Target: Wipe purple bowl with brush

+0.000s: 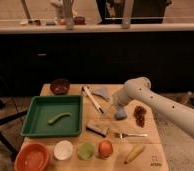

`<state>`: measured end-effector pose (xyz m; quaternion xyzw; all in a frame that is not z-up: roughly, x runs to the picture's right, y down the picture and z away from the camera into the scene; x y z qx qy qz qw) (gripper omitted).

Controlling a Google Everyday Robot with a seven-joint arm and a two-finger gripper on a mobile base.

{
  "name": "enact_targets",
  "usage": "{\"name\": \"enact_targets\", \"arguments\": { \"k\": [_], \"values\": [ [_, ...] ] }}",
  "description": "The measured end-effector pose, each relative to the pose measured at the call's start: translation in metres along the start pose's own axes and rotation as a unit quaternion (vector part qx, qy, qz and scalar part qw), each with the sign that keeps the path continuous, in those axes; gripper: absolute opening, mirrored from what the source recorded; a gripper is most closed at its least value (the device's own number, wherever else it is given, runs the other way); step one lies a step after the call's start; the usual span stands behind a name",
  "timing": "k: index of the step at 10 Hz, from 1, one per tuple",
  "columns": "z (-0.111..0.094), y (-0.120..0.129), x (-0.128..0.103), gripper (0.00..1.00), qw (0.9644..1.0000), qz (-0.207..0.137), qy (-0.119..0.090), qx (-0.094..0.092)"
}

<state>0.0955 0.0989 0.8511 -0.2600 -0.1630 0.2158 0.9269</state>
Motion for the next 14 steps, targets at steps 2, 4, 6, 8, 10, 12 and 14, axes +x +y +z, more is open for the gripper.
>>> {"name": "enact_targets", "arguments": {
  "k": [2,4,6,8,10,12,14],
  "values": [
    [0.017,-0.002,-0.011,0.8,0.9996,-0.014,-0.008,-0.025],
    [0.021,-0.001,-0.013,0.8,0.9993,-0.019,-0.009,-0.031],
    [0.02,-0.001,-0.012,0.8,0.9993,-0.018,-0.009,-0.031],
    [0.02,-0.001,-0.012,0.8,0.9995,-0.015,-0.011,-0.027],
    [0.017,0.0,0.001,0.8,0.9998,0.013,-0.013,-0.008],
    [0.019,0.002,0.009,0.8,0.9993,0.03,-0.021,0.007],
    [0.024,0.001,0.007,0.8,0.999,0.033,-0.027,0.014]
  ]
}}
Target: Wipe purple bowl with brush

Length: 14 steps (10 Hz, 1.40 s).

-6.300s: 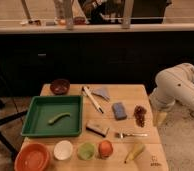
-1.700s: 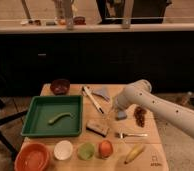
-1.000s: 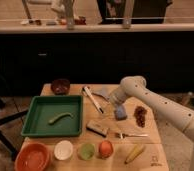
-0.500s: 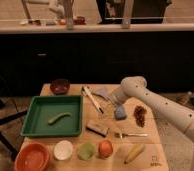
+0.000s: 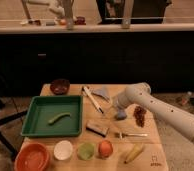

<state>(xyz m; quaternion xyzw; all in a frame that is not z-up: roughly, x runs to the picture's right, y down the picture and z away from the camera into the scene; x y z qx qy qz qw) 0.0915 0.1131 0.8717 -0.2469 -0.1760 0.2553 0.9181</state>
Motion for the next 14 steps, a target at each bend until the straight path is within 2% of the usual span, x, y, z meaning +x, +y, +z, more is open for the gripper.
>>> {"name": "enact_targets", "arguments": {
  "k": [4,7,14],
  "values": [
    [0.026,-0.001,-0.023,0.8,1.0,-0.004,-0.004,0.005],
    [0.049,0.0,-0.043,0.8,1.0,-0.006,-0.004,-0.002],
    [0.085,-0.002,-0.047,0.8,0.9996,-0.003,0.009,-0.028]
  ]
}}
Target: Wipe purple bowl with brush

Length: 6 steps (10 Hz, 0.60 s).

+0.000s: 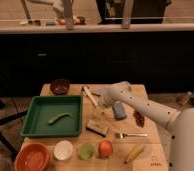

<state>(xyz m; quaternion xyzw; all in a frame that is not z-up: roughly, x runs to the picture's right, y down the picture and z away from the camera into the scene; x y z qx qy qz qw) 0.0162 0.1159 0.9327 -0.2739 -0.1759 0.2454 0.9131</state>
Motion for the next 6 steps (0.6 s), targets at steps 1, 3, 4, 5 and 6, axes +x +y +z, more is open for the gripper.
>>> {"name": "enact_targets", "arguments": {
  "k": [1,3,4,5,6],
  "values": [
    [0.004,0.0,-0.003,0.8,1.0,-0.001,0.001,-0.002],
    [0.01,-0.001,-0.003,0.8,1.0,0.001,0.004,-0.006],
    [0.012,-0.001,-0.003,0.8,1.0,0.003,0.005,-0.007],
    [0.014,-0.001,-0.004,0.77,0.9999,0.003,0.006,-0.008],
    [0.016,0.0,-0.006,0.69,0.9999,0.001,0.006,-0.009]
  ]
}}
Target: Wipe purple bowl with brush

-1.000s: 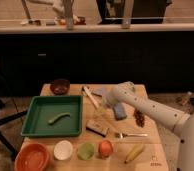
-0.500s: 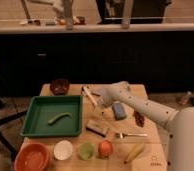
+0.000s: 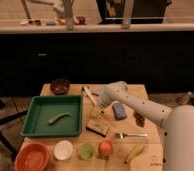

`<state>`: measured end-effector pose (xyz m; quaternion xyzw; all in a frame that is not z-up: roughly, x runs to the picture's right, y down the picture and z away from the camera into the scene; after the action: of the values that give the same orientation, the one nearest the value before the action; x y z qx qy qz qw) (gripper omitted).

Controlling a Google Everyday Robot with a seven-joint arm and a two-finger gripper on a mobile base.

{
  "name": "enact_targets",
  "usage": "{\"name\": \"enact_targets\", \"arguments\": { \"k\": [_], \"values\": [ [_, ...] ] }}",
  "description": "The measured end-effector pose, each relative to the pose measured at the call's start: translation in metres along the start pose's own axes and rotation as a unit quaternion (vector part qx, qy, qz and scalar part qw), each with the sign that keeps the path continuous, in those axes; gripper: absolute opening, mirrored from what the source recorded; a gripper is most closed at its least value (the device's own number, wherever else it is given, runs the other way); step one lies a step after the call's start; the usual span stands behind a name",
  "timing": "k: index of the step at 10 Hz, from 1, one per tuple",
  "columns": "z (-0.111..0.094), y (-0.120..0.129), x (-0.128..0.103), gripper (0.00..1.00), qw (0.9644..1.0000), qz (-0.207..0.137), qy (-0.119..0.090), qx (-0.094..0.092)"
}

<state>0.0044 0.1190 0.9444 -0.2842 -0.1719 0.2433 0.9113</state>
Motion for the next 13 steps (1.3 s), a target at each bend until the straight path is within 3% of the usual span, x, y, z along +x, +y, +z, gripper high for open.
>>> {"name": "enact_targets", "arguments": {
  "k": [4,7,10,13],
  "values": [
    [0.0,0.0,-0.001,0.26,1.0,0.0,-0.002,-0.003],
    [0.001,0.0,0.0,0.01,1.0,-0.002,0.0,-0.003],
    [0.001,0.001,-0.001,0.0,1.0,-0.003,0.001,-0.004],
    [-0.021,-0.002,-0.013,0.0,0.9998,-0.014,-0.014,0.01]
  ]
}}
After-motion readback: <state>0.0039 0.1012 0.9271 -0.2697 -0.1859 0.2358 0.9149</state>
